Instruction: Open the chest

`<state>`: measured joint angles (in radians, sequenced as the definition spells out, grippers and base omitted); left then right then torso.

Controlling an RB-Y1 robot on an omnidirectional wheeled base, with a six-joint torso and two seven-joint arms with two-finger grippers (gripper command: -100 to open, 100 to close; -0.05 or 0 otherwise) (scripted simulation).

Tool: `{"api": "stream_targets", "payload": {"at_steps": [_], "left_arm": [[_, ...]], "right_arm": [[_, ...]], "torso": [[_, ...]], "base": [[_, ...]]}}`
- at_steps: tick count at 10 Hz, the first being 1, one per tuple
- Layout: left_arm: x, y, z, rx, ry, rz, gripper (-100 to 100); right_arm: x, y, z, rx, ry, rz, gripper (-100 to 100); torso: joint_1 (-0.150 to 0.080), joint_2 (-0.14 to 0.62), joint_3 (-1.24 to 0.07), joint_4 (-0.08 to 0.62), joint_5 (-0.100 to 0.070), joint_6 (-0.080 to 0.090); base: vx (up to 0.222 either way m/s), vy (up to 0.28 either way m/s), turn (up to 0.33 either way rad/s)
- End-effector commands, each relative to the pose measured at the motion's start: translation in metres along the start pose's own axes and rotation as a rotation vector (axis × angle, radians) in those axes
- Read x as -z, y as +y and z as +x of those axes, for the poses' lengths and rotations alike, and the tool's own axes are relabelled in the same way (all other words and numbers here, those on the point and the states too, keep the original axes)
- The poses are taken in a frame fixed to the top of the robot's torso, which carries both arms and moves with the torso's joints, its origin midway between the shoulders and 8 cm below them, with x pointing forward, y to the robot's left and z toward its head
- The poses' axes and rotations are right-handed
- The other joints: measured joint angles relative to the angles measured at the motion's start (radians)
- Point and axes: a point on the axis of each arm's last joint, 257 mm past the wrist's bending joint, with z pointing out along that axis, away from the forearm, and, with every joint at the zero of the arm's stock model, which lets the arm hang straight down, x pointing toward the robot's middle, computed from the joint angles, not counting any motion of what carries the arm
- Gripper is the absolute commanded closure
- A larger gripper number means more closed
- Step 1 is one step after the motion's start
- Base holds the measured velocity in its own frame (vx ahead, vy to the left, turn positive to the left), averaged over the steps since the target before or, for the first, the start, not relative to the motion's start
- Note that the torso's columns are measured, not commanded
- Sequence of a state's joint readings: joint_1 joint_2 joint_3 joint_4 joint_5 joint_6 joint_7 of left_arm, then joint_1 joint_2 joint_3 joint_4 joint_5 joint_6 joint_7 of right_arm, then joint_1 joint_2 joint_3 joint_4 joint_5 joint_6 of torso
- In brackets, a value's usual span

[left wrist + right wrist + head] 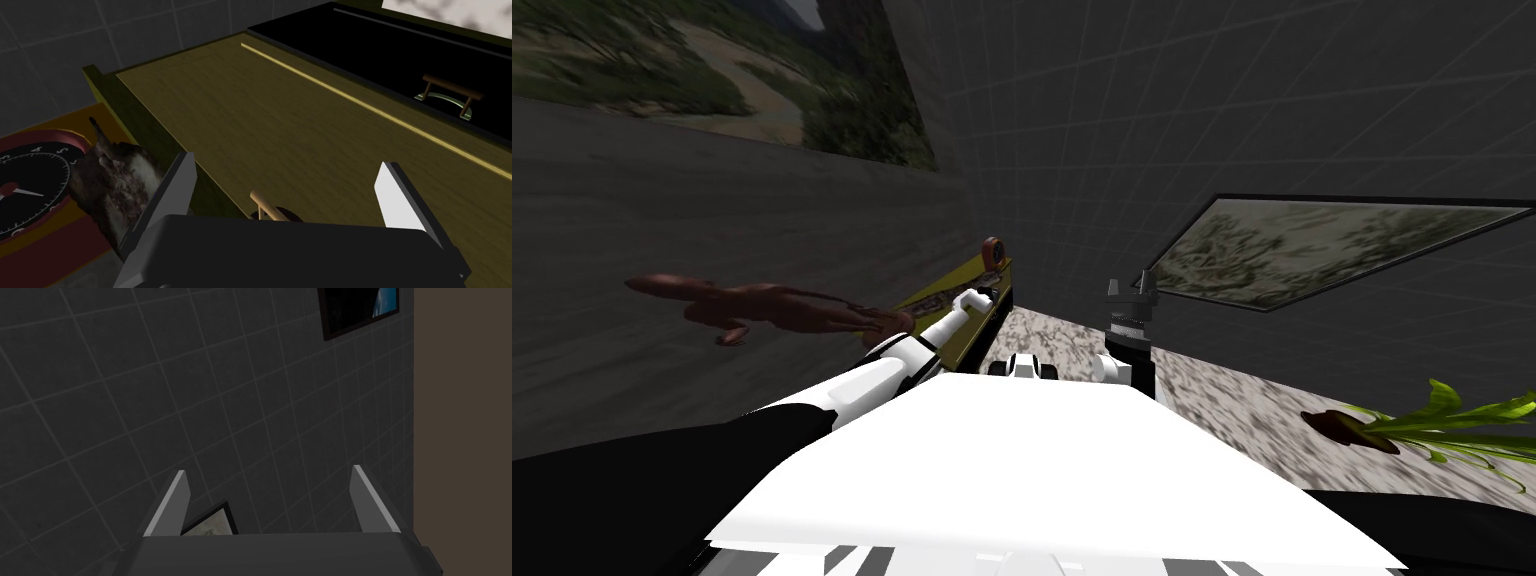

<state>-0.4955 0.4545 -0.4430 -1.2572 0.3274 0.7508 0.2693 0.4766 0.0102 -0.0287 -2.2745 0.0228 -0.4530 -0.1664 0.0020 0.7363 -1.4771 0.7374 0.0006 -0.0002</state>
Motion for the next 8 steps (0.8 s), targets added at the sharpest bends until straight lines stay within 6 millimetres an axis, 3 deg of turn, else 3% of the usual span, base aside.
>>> {"api": "stream_targets", "payload": {"at_steps": [1, 8], "left_arm": [[0.005, 0.005, 0.000, -0.020, 0.000, -0.044, -100], [0.026, 0.029, -0.002, -0.092, -0.004, -0.195, -100]], "right_arm": [[0.000, 0.000, 0.000, 0.000, 0.000, 0.000, 0], [0.000, 0.000, 0.000, 0.000, 0.000, 0.000, 0]], "torso": [[-0.002, 0.001, 0.001, 0.000, -0.001, 0.000], [-0.002, 0.002, 0.001, 0.000, -0.001, 0.000]], "base": [[0.062, 0.007, -0.008], [0.070, -0.003, -0.009]]}}
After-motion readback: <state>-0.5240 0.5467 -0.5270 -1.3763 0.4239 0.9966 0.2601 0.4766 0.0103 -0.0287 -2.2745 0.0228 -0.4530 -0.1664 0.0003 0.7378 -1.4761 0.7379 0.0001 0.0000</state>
